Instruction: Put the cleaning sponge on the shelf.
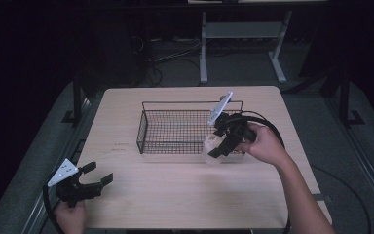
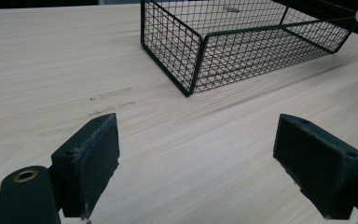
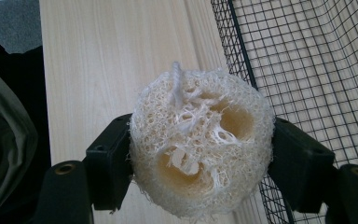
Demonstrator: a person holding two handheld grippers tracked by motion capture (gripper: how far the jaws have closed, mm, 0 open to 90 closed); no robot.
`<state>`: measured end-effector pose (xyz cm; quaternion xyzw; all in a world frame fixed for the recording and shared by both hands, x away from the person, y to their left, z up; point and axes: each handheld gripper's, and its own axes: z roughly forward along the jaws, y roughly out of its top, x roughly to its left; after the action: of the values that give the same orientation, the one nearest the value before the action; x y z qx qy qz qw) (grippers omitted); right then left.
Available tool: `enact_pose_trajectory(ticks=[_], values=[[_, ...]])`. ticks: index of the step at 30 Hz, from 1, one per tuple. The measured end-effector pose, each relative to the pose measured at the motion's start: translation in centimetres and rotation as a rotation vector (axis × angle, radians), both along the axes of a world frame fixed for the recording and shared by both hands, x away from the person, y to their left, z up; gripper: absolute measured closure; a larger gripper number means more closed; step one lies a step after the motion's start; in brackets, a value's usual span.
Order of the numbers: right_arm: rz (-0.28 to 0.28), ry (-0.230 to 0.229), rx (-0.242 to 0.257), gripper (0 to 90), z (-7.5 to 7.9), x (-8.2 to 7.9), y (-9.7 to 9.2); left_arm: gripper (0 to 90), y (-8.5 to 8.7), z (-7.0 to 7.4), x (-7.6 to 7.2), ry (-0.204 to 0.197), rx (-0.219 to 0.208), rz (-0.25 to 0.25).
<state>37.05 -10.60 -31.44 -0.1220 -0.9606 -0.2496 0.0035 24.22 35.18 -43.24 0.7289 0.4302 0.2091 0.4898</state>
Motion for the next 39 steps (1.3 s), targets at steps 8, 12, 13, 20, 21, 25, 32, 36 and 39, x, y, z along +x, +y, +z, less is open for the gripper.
enact_pose_trajectory(ticks=[8,12,13,20,21,25,32,36,39], values=[[-0.002,-0.028,-0.003,29.3,0.8,0.3,-0.1,13.8,0.0,0.0,0.0,-0.003,-0.002,0.001],[-0.005,-0.036,-0.012,29.4,0.7,0.6,0.0,13.8,0.1,0.0,0.0,-0.001,-0.002,0.002],[-0.007,-0.036,-0.017,29.4,0.6,0.7,0.0,13.8,0.1,0.0,0.0,-0.001,0.0,0.002],[-0.022,-0.037,-0.026,29.5,0.6,1.3,0.0,13.8,0.2,0.0,0.0,-0.001,0.001,0.003],[-0.022,-0.039,-0.019,29.5,0.7,1.5,-0.1,13.8,0.2,0.0,0.0,-0.002,0.0,0.003],[-0.033,-0.042,-0.008,29.5,0.8,2.0,-0.3,13.8,0.2,0.0,0.0,-0.001,0.0,0.002],[-0.038,-0.028,-0.011,29.4,1.1,2.8,0.0,13.8,0.2,0.0,0.0,-0.002,-0.004,0.006],[-0.039,-0.027,0.001,29.3,1.5,3.2,0.2,13.8,0.3,0.0,0.0,0.0,-0.006,0.007],[-0.049,-0.032,-0.009,29.3,1.6,3.6,0.4,13.8,0.3,0.0,0.0,-0.004,-0.007,0.008]])
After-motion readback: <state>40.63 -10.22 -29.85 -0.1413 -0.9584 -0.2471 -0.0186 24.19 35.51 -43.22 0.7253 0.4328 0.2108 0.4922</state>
